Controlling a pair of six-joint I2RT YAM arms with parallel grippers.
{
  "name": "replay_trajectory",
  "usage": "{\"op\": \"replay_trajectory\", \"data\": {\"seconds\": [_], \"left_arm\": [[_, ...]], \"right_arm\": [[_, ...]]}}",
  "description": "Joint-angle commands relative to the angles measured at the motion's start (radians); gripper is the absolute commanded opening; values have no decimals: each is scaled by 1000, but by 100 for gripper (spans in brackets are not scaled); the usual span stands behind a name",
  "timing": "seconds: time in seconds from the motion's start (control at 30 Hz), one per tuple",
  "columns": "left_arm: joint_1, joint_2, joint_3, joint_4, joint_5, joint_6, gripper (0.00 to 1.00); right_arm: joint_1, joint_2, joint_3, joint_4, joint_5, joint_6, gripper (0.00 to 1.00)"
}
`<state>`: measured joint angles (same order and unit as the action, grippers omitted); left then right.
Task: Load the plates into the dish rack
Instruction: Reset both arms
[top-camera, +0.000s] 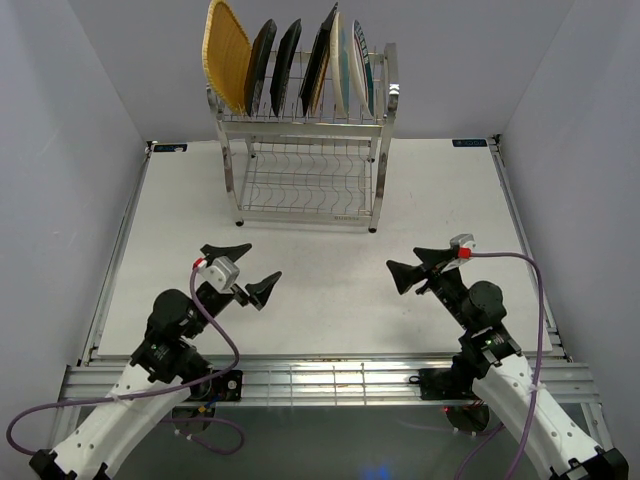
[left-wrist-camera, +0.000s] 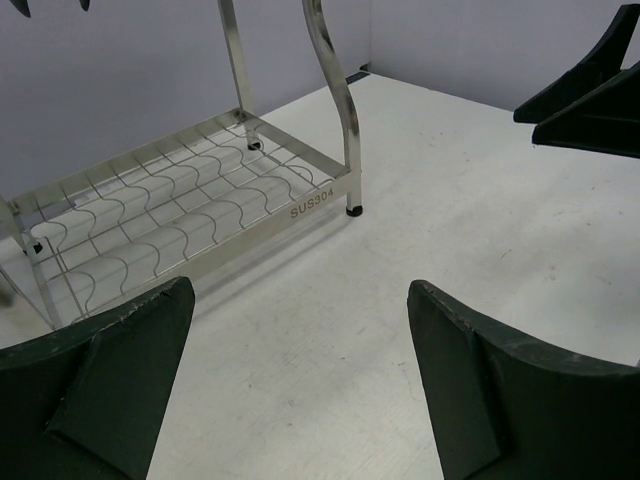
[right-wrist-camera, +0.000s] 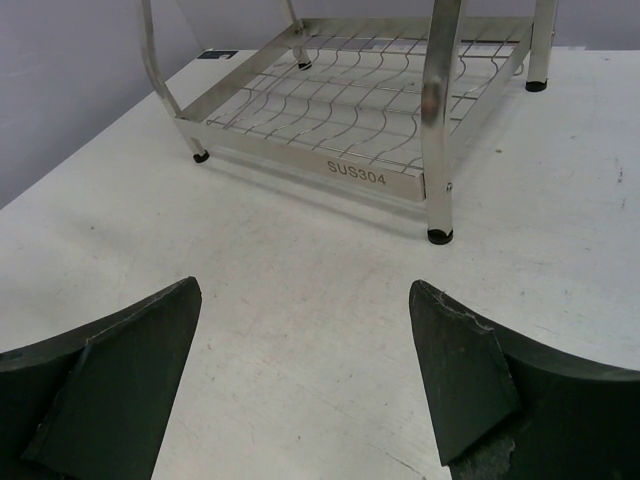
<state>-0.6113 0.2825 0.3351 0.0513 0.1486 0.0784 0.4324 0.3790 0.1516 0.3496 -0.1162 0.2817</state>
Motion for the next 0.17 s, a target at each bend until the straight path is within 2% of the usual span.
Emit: {"op": "replay_trajectory", "data": {"seconds": [0.0,0.13], "left_arm": [[5,21,-2,-4,23,18,98],[5,23,-7,-5,39,24,98]], "right_arm": [[-1,0,3,54,-11,5,90],[-1,12,3,64,-4,14,90]]}}
